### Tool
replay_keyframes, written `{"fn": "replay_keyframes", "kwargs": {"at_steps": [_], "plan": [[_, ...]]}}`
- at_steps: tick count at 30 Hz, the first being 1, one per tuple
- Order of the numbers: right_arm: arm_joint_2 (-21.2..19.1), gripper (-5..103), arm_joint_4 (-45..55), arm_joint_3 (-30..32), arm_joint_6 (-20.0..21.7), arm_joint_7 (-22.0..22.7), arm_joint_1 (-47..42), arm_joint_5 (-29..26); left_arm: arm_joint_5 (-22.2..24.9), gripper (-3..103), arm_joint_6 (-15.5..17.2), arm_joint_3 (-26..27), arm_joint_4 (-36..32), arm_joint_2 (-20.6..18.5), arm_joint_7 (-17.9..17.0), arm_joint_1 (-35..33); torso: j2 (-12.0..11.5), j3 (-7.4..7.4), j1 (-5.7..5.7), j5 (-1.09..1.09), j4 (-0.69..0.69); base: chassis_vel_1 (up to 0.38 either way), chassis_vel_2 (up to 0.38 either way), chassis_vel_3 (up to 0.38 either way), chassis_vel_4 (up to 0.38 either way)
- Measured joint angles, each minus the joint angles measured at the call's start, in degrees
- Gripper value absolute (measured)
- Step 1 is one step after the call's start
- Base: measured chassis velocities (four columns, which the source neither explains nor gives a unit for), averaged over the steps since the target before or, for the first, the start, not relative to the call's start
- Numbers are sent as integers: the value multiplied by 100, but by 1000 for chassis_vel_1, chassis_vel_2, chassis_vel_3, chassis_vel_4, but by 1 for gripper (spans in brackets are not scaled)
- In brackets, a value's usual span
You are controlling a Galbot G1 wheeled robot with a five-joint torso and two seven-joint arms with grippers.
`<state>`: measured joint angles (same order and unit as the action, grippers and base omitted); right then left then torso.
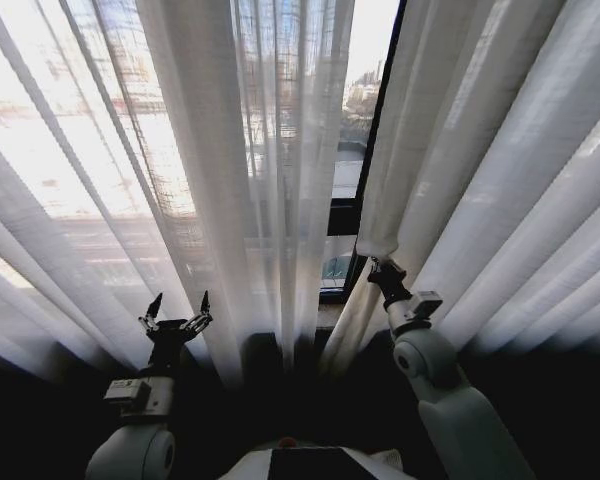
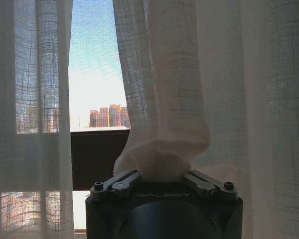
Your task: Open the curtains by pulling them apart, changing their state from closed to fully open.
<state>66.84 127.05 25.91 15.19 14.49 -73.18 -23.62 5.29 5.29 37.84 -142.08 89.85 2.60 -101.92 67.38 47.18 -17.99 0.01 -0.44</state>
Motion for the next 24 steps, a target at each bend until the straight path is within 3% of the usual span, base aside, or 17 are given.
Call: {"fn": "replay_keyframes", "kwargs": {"at_steps": [15, 24], "plan": [[49, 0, 174, 86, 30, -154, -221, 55, 89, 100, -16, 126, -92, 7, -23, -102, 0, 0, 0, -1, 0, -12, -11, 19, 13], [96, 0, 133, 106, -21, -192, -249, 63, 5, 100, -38, 95, -92, 27, -25, -173, 0, 1, 0, -1, 0, -139, -131, 132, 120]]}}
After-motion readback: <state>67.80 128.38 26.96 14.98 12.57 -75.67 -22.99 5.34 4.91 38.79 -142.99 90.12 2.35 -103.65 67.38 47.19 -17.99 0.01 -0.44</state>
